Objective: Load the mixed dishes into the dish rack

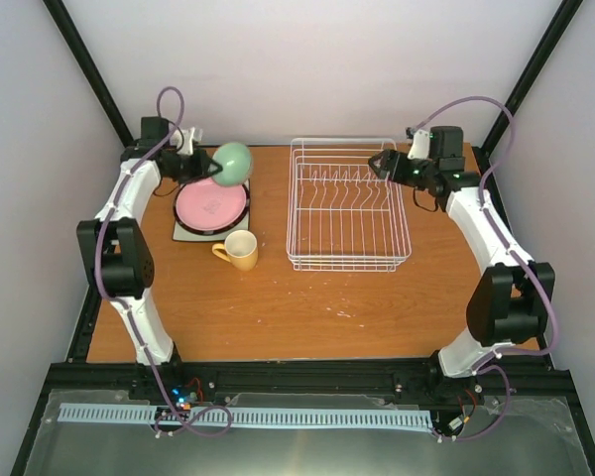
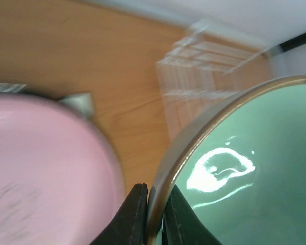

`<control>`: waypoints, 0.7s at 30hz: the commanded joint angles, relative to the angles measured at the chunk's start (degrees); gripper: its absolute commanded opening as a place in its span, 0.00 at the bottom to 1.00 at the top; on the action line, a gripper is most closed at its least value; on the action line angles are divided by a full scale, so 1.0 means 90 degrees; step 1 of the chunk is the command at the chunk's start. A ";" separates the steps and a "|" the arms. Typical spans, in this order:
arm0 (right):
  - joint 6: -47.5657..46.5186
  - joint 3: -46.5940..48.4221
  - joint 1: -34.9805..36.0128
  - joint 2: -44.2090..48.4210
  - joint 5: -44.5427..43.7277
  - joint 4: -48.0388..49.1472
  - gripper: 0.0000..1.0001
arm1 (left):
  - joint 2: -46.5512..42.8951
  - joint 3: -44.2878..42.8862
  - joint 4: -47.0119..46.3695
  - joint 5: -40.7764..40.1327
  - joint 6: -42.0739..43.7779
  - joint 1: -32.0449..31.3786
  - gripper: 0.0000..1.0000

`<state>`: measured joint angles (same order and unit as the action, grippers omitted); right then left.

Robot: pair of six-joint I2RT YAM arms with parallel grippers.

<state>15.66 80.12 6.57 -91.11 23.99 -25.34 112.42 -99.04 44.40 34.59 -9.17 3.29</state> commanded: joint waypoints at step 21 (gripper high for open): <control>1.1845 -0.0470 0.0242 -0.3020 0.5017 1.3494 0.74 | 0.0261 0.0457 -1.0982 0.5058 -0.7432 -0.1859 0.01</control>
<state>113.25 74.32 5.93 -121.97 67.55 83.42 115.13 -94.39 -38.68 79.02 -65.76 -13.06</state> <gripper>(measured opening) 0.737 0.070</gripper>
